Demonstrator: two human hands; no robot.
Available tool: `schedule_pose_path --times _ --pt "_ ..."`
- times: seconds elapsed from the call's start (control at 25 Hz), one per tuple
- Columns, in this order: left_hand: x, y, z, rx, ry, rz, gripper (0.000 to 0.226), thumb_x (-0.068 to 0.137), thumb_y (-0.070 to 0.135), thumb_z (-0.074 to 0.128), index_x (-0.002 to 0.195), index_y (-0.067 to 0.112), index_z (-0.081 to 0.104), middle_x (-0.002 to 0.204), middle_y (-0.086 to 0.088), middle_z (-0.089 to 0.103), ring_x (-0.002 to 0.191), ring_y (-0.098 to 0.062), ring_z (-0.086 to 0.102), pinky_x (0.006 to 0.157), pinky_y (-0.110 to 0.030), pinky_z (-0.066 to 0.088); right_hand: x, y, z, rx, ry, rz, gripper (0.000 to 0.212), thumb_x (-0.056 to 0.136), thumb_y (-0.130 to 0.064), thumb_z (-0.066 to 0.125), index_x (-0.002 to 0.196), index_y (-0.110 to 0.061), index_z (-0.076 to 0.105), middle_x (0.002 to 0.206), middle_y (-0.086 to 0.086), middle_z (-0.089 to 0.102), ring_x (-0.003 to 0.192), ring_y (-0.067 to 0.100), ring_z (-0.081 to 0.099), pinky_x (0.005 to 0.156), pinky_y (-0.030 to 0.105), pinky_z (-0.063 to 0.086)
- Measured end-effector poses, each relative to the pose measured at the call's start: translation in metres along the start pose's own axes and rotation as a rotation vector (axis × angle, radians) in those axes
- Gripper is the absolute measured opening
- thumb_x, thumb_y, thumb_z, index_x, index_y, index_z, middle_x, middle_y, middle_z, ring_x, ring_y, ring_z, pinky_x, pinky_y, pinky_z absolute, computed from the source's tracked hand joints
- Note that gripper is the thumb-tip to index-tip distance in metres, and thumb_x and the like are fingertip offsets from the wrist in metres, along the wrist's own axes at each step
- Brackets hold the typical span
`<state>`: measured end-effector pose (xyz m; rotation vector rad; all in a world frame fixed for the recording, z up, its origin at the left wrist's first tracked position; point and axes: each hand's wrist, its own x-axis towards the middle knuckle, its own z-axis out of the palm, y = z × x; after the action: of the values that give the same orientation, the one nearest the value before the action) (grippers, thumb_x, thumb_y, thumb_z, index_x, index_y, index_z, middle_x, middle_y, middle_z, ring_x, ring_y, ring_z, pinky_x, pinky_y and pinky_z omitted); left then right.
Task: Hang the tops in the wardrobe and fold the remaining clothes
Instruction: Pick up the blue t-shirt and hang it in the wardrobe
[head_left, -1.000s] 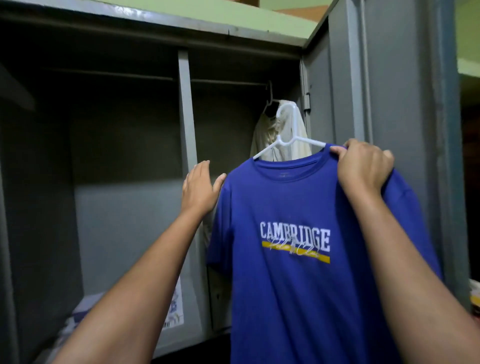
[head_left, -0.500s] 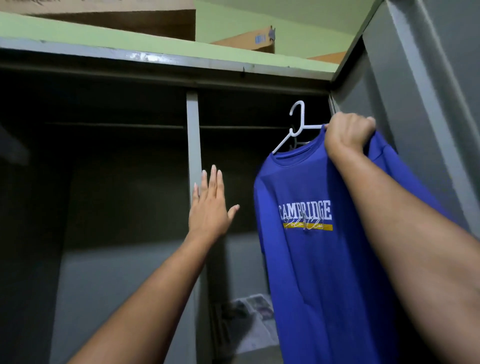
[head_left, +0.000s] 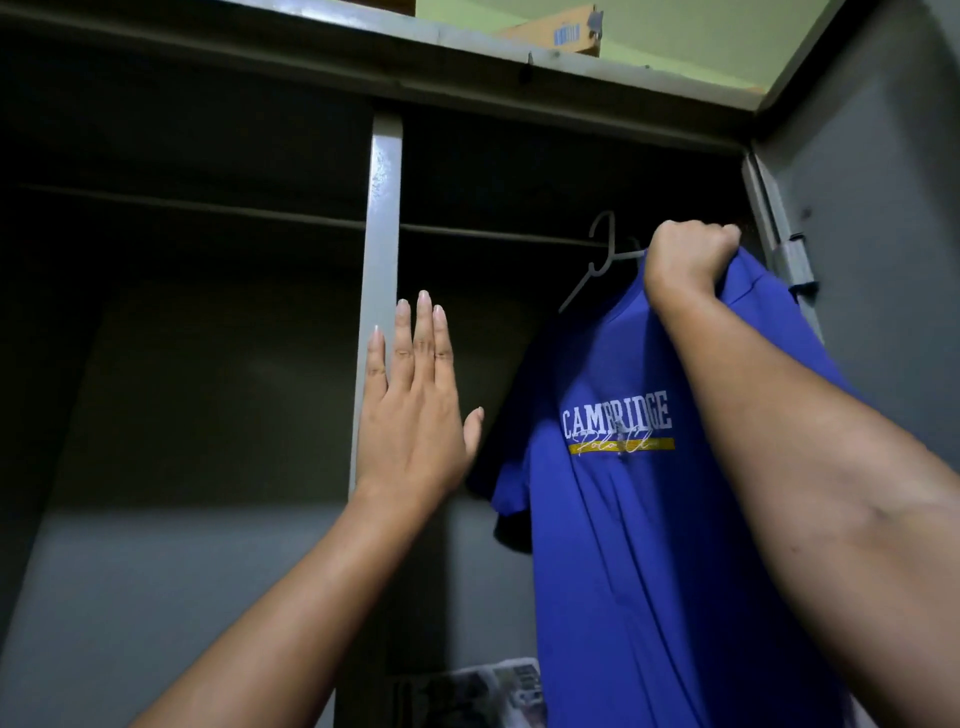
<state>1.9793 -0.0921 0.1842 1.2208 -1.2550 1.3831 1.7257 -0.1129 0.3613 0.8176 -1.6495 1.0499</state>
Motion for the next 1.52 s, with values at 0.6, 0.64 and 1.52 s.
schedule_pose_path --times 0.6,0.64,1.52 --pt "-0.034 -0.013 -0.012 -0.177 -0.044 0.011 0.095 0.089 0.052 0.044 0.150 -0.001 -0.006 0.159 -0.017 -0.009 0.147 -0.032 -0.008 0.121 -0.042 0.001 -0.105 -0.005 0.037 -0.065 0.101 -0.408 0.040 0.090 -0.006 0.034 0.128 -0.008 0.046 0.130 0.018 0.047 0.122 0.034 0.037 0.101 0.046 0.019" --pt "-0.045 -0.014 -0.014 -0.200 -0.060 -0.002 0.094 0.089 0.051 0.045 0.150 0.000 -0.005 0.159 -0.018 -0.008 0.147 -0.033 -0.007 0.120 -0.042 0.002 -0.141 -0.008 0.036 -0.037 -0.047 -0.510 0.033 0.092 -0.011 0.038 0.122 -0.008 0.051 0.122 0.017 0.053 0.115 0.034 0.044 0.097 0.045 0.029" --pt "-0.120 -0.008 -0.012 -0.243 -0.115 -0.009 0.091 0.088 0.046 0.046 0.151 0.002 -0.003 0.160 -0.015 -0.003 0.147 -0.029 -0.005 0.120 -0.047 0.004 -0.323 -0.033 0.163 0.394 -1.219 -0.250 0.036 0.096 -0.029 0.055 0.125 -0.007 0.054 0.130 0.014 0.056 0.119 0.029 0.051 0.095 0.035 0.040"
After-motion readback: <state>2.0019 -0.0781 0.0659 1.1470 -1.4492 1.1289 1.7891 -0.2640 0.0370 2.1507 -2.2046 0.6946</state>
